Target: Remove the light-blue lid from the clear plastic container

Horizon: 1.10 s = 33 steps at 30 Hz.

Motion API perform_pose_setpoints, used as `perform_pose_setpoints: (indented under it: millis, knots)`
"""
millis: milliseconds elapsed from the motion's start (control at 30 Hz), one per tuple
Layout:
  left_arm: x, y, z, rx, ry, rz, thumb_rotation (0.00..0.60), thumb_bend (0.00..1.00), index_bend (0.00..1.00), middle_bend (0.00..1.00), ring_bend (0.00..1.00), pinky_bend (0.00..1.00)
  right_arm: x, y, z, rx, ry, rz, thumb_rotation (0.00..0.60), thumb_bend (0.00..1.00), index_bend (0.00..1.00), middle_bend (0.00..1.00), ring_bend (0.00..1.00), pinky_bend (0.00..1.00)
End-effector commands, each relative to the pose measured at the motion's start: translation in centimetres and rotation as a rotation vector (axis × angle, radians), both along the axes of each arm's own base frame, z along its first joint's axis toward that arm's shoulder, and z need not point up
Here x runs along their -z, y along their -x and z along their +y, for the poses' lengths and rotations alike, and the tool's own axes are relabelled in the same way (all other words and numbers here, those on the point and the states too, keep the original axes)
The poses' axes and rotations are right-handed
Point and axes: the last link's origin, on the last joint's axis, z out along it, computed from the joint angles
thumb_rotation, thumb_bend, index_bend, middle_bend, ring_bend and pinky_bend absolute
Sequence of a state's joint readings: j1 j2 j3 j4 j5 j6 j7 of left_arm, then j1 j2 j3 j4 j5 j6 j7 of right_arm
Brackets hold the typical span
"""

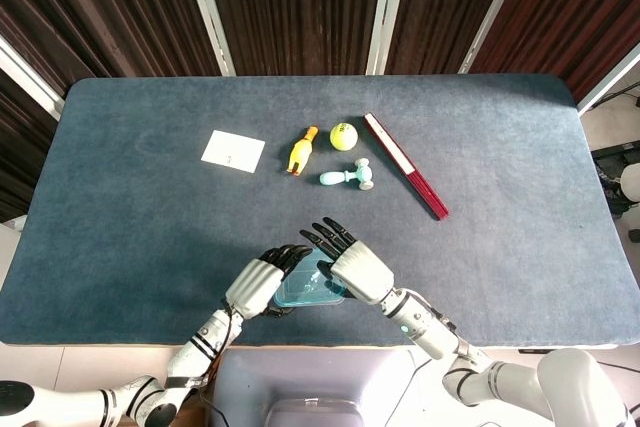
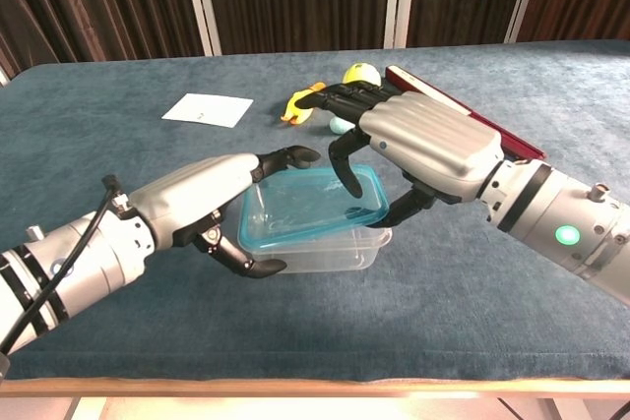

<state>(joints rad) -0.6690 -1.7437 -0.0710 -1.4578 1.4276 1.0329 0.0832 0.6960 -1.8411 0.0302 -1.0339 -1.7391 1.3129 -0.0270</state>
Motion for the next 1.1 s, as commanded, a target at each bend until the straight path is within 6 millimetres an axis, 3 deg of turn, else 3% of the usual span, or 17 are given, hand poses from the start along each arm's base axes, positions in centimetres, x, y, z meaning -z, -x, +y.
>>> perform_pose_setpoints:
  millis: [33, 333, 667, 1100]
  knots:
    - [0.0, 0.1, 0.1, -0.005, -0.001, -0.01, 0.6, 0.32, 0.0, 0.02, 0.0, 0.13, 0.0, 0.0, 0.0, 0.001, 0.002, -0.007, 0.6, 1.0, 0.78, 0.19, 0.0, 0.0]
    - [-0.3, 0.4, 0.3, -0.033, -0.007, -0.033, 0.6, 0.27, 0.0, 0.0, 0.0, 0.03, -0.6, 0.2, -0.3, 0.009, 0.019, -0.027, 0.6, 1.0, 0.77, 0.18, 0.0, 0.0]
    - [-1.4, 0.4, 0.6, 0.008, -0.091, 0.003, 0.6, 0.32, 0.0, 0.0, 0.0, 0.02, -1.0, 0.2, -0.3, 0.007, 0.018, -0.048, 0.6, 1.0, 0.77, 0.18, 0.0, 0.0]
    - [-3.2, 1.2, 1.3, -0.083, -0.028, -0.092, 0.6, 0.31, 0.0, 0.0, 0.0, 0.02, -2.3, -0.2, -0.6, -0.001, 0.039, -0.068, 0.6, 1.0, 0.76, 0.18, 0.0, 0.0]
